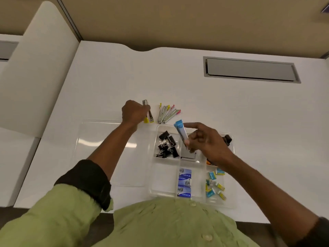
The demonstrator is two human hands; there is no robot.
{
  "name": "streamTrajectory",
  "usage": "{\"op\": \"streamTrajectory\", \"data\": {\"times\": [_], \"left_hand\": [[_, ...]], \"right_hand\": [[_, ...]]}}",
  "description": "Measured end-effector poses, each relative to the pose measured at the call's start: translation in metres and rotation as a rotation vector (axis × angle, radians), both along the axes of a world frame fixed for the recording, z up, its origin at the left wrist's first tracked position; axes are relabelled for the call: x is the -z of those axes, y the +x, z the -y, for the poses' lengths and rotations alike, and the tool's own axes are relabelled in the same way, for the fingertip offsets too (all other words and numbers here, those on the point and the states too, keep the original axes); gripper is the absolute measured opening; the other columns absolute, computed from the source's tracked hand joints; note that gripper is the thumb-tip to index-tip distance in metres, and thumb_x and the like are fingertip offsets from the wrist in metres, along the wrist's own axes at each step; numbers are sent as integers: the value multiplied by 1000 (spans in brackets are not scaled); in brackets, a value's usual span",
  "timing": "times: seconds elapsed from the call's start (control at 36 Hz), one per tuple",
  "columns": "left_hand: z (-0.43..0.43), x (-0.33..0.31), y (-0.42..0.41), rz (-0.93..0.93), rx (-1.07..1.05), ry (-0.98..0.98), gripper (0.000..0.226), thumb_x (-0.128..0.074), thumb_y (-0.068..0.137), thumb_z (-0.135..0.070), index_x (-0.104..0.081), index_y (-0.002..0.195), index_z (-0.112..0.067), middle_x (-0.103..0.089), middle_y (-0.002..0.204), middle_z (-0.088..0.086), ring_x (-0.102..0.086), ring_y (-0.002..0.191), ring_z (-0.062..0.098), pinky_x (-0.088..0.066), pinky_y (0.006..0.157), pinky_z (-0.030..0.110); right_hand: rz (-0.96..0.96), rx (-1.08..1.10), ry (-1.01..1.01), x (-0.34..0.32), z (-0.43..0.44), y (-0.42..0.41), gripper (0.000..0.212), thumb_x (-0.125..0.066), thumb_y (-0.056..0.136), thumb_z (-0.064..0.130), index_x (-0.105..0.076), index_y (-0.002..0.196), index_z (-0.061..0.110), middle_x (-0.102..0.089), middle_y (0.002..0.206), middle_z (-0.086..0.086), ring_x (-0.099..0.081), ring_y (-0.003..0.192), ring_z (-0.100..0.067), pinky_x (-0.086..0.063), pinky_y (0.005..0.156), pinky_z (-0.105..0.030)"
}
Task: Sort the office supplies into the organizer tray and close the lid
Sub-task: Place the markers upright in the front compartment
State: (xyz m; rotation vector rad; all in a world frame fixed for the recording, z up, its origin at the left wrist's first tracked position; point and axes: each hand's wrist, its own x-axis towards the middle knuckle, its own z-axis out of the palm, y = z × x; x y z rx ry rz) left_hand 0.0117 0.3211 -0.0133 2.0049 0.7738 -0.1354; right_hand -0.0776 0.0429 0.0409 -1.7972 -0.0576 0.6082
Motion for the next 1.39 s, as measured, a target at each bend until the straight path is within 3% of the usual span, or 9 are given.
{"op": "streamTrajectory", "data": {"times": [0.08, 0.31, 0.44, 0.64, 0.92, 1.0, 1.08, 1.22, 1.39], "left_hand": [[-16, -11, -32, 83, -37, -146, 19, -79, 80, -20, -76, 75, -2, -79, 79, 20, -80, 78, 36, -67, 79, 48], [-42, -19, -137, 75, -135, -467, 13, -81, 89, -6, -74, 93, 4, -81, 92, 22, -80, 83, 40, -65, 77, 42], [-38, -10, -182, 40, -176, -482, 18, -82, 90, -10, -74, 99, 3, -81, 94, 20, -80, 87, 37, -63, 85, 44], [-27, -6, -205, 15, -80, -367, 20, -87, 87, -17, -76, 98, -4, -82, 84, 10, -81, 78, 28, -66, 78, 40], [-21, -8, -221, -28, 58, -315, 28, -92, 82, -26, -74, 98, -13, -82, 83, 3, -81, 76, 18, -65, 75, 34], [-17, -14, -222, -44, 117, -308, 29, -92, 82, -32, -75, 97, -14, -82, 82, 2, -80, 76, 17, -65, 75, 34], [-12, -20, -222, -56, 184, -383, 21, -89, 85, -26, -78, 95, -12, -82, 82, 6, -81, 77, 22, -67, 81, 43], [-2, -29, -219, -131, 352, -429, 9, -88, 86, -28, -84, 91, -21, -84, 86, 2, -81, 85, 23, -62, 88, 46], [3, -35, -214, -215, 450, -419, 15, -92, 81, -27, -85, 93, -19, -84, 85, 3, -82, 84, 21, -66, 88, 43]], "right_hand": [[-190, 35, 154, -5, -14, -50, 56, -74, 91, 11, -55, 140, 31, -75, 92, -14, -76, 86, -33, -64, 80, -44], [-311, -41, -163, 21, -66, -111, 52, -77, 90, 11, -54, 133, 30, -78, 82, -8, -79, 70, -24, -64, 80, -47], [-136, -117, -485, 45, -96, -111, 55, -75, 90, 16, -47, 138, 20, -76, 99, -12, -74, 90, -29, -60, 89, -45], [92, -150, -740, 73, -112, -112, 52, -71, 89, 19, -48, 135, 14, -73, 103, -10, -70, 91, -27, -54, 75, -36], [249, -229, -890, 66, -110, -113, 15, -64, 96, 13, -69, 110, 11, -75, 100, -7, -67, 87, -22, -52, 77, -31], [379, -68, -848, 50, -104, -118, 14, -68, 92, 5, -74, 102, 13, -76, 91, -2, -64, 74, -15, -48, 68, -25], [311, 97, -545, 34, -99, -125, 33, -69, 95, 8, -68, 126, 20, -75, 105, 2, -72, 85, -10, -63, 78, -31], [511, -122, -332, 21, -83, -133, 75, -76, 86, 2, -47, 150, 27, -49, 148, 7, -57, 120, -5, -56, 90, -18], [587, -240, -364, 21, -65, -134, 38, -80, 87, 21, -71, 124, 19, -71, 112, 5, -61, 100, -12, -55, 85, -34]]}}
